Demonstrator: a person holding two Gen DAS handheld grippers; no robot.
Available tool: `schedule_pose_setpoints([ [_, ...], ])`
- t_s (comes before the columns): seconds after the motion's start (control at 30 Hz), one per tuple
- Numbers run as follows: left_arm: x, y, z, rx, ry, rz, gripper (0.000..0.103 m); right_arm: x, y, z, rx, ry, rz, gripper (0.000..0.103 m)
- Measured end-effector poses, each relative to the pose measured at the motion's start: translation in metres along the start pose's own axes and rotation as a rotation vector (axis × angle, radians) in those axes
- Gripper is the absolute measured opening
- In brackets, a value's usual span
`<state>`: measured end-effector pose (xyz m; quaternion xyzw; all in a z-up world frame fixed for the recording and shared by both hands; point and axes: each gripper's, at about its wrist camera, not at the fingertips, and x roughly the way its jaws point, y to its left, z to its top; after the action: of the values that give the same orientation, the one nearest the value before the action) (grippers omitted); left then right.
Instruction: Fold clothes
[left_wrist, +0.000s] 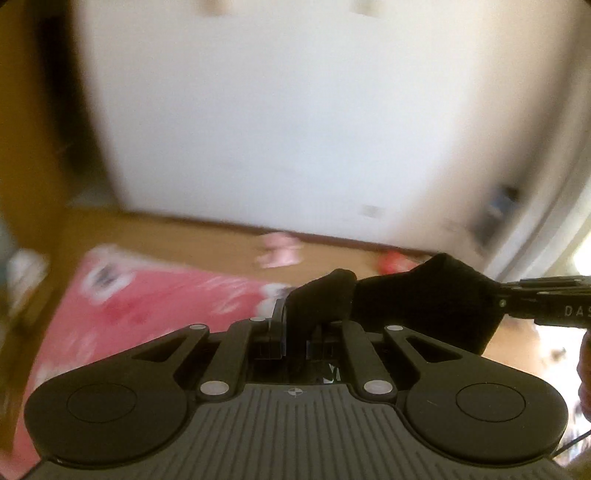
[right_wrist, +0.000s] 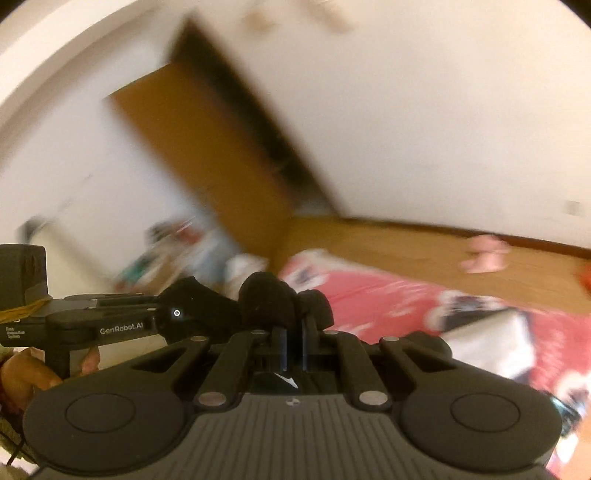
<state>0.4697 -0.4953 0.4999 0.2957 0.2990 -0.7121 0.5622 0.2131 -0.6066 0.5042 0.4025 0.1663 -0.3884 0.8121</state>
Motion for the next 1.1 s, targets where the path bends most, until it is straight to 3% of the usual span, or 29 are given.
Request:
schedule_pose_setpoints([
  [0.1,0.047,-0.003,0.02,0.25,-0.003,-0.245,0.006,-0.009,-0.001,-0.017,0.174,-0.147,-0.236,0.009],
  [0.23,0.082,-0.008,0.028,0.627,-0.044,-0.57,0.006,-0.027,0.03,-0.06,0.429,-0.402,-0.562,0.009],
  [0.33,0.088,-0.017,0.016,0.825,-0.057,-0.748,0.006,-0.032,0.073,-0.103,0.527,-0.571,-0.738,0.009],
  [0.43,0.078,-0.021,-0.009,0.961,-0.086,-0.875,0.006,-0.027,0.115,-0.147,0.61,-0.696,-0.868,0.009],
  [0.6,0.052,-0.012,-0.062,1.054,-0.06,-1.038,0.006,-0.031,0.2,-0.224,0.692,-0.794,-1.061,0.009],
  [0.77,0.021,0.015,-0.111,1.16,-0.039,-1.156,0.006,-0.022,0.281,-0.302,0.793,-0.855,-1.178,0.009],
  [0.9,0.019,0.027,-0.135,1.238,0.086,-1.222,0.006,-0.014,0.332,-0.357,0.907,-0.838,-1.238,0.009],
  [1.1,0.046,0.026,-0.146,1.357,0.347,-1.29,0.006,0.008,0.368,-0.4,1.184,-0.785,-1.256,0.009],
])
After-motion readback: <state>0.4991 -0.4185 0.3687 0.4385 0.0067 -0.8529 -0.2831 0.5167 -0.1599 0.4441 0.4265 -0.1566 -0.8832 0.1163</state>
